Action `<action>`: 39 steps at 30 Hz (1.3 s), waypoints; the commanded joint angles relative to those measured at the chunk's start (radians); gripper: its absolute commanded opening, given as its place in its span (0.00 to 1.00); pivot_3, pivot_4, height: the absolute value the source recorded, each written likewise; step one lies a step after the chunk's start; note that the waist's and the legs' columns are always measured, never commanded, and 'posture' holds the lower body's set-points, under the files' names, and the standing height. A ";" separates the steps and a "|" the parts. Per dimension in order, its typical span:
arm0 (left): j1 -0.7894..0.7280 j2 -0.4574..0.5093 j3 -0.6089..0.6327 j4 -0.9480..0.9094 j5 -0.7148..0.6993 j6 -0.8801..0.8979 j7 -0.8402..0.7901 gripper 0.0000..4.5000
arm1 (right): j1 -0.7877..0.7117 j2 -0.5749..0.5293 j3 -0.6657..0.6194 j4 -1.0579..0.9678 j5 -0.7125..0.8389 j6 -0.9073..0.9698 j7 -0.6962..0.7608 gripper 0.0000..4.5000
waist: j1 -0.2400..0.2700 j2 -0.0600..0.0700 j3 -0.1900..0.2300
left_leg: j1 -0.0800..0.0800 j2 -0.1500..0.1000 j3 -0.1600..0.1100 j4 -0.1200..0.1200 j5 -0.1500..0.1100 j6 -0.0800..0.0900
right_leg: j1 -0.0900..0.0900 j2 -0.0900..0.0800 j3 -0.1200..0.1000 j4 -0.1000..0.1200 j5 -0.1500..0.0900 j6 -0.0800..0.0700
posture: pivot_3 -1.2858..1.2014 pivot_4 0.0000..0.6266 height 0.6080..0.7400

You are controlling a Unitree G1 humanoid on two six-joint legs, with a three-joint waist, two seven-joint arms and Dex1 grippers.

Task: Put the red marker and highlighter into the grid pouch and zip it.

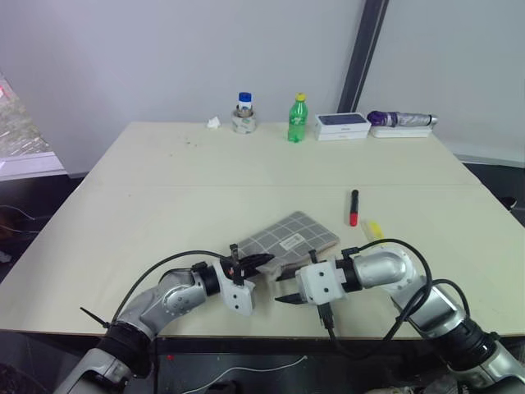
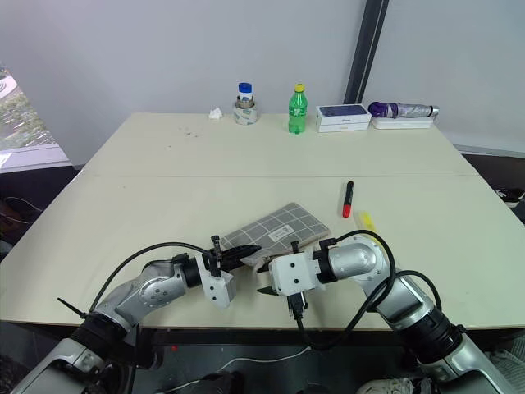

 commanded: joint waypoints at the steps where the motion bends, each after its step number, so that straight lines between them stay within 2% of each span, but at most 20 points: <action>1: 0.023 0.013 0.045 -0.021 -0.004 0.026 0.034 0.00 | 0.026 -0.032 -0.048 -0.003 -0.025 -0.025 -0.029 0.77 | 0.000 0.000 0.000 | 0.000 0.000 0.000 0.000 0.000 0.000 | 0.000 0.000 0.000 0.000 0.000 0.000 | 0.52 0.24 1.00; 3: 0.032 0.023 0.067 -0.035 -0.007 0.036 0.053 0.00 | 0.060 -0.052 -0.064 0.003 -0.028 -0.023 -0.044 1.00 | 0.000 0.000 0.000 | 0.000 0.000 0.000 0.000 0.000 0.000 | 0.000 0.000 0.000 0.000 0.000 0.000 | 0.52 0.24 1.00; 6: 0.050 0.041 0.095 -0.053 -0.013 0.044 0.070 0.00 | 0.115 -0.089 -0.101 0.018 -0.044 -0.038 -0.072 1.00 | -0.001 0.000 0.000 | 0.000 0.000 0.000 0.000 0.000 0.000 | 0.000 0.000 0.000 0.000 0.000 0.000 | 0.52 0.24 1.00; 10: 0.081 0.076 0.123 -0.069 -0.010 0.043 0.084 0.00 | 0.192 -0.116 -0.207 0.022 0.019 -0.018 -0.100 1.00 | -0.001 0.000 0.000 | 0.000 0.000 0.001 -0.001 0.000 0.000 | -0.001 0.000 0.000 0.000 0.000 0.000 | 0.52 0.24 1.00; 12: 0.095 0.099 0.129 -0.072 0.014 0.037 0.095 0.00 | 0.206 -0.041 -0.306 0.028 0.125 0.059 -0.178 1.00 | -0.003 -0.001 0.000 | 0.000 0.001 0.001 -0.001 0.000 0.000 | -0.001 0.000 0.000 0.000 0.000 0.000 | 0.52 0.24 1.00; 14: 0.099 0.107 0.133 -0.069 0.023 0.037 0.103 0.00 | 0.209 0.000 -0.354 0.050 0.133 0.052 -0.235 1.00 | -0.003 0.000 0.000 | 0.000 0.001 0.001 -0.002 0.000 -0.001 | -0.001 0.000 0.001 0.000 0.000 0.000 | 0.52 0.24 1.00; 18: 0.103 0.116 0.146 -0.072 0.023 0.045 0.119 0.00 | 0.197 0.131 -0.463 0.052 0.248 0.163 -0.376 1.00 | -0.002 -0.001 0.000 | 0.000 0.001 0.001 -0.002 0.000 -0.001 | -0.001 0.000 0.000 0.000 0.000 0.000 | 0.52 0.24 1.00; 22: 0.104 0.122 0.154 -0.071 0.029 0.051 0.135 0.00 | 0.191 0.184 -0.498 0.031 0.227 0.216 -0.493 1.00 | 0.000 -0.001 0.000 | 0.000 0.001 0.000 -0.002 0.000 -0.001 | -0.001 0.000 0.000 0.000 0.000 0.000 | 0.52 0.24 1.00; 24: 0.106 0.123 0.157 -0.073 0.025 0.057 0.138 0.00 | 0.178 0.216 -0.514 0.001 0.235 0.309 -0.574 1.00 | -0.001 -0.001 0.000 | 0.000 0.001 0.001 -0.002 0.000 -0.001 | -0.001 0.000 0.001 0.000 0.000 0.000 | 0.52 0.24 1.00; 28: 0.107 0.115 0.150 -0.079 0.019 0.068 0.136 0.00 | 0.135 0.230 -0.494 0.033 0.153 0.392 -0.692 1.00 | -0.003 -0.001 0.000 | 0.000 0.001 0.001 -0.003 0.000 -0.001 | -0.002 0.000 0.001 0.000 0.000 0.000 | 0.52 0.24 1.00; 35: 0.099 0.106 0.144 -0.086 0.021 0.073 0.132 0.00 | 0.113 0.204 -0.537 0.101 0.102 0.538 -0.804 1.00 | 0.001 -0.001 0.000 | 0.000 0.000 0.002 -0.004 0.000 -0.001 | -0.003 0.000 0.001 0.000 0.000 0.000 | 0.52 0.24 1.00; 39: 0.099 0.103 0.147 -0.086 0.010 0.079 0.127 0.00 | 0.133 0.217 -0.607 0.049 0.145 0.732 -0.855 1.00 | -0.001 -0.001 0.000 | -0.001 0.001 0.002 -0.004 0.000 0.000 | -0.003 -0.001 0.002 0.000 0.000 0.000 | 0.52 0.24 1.00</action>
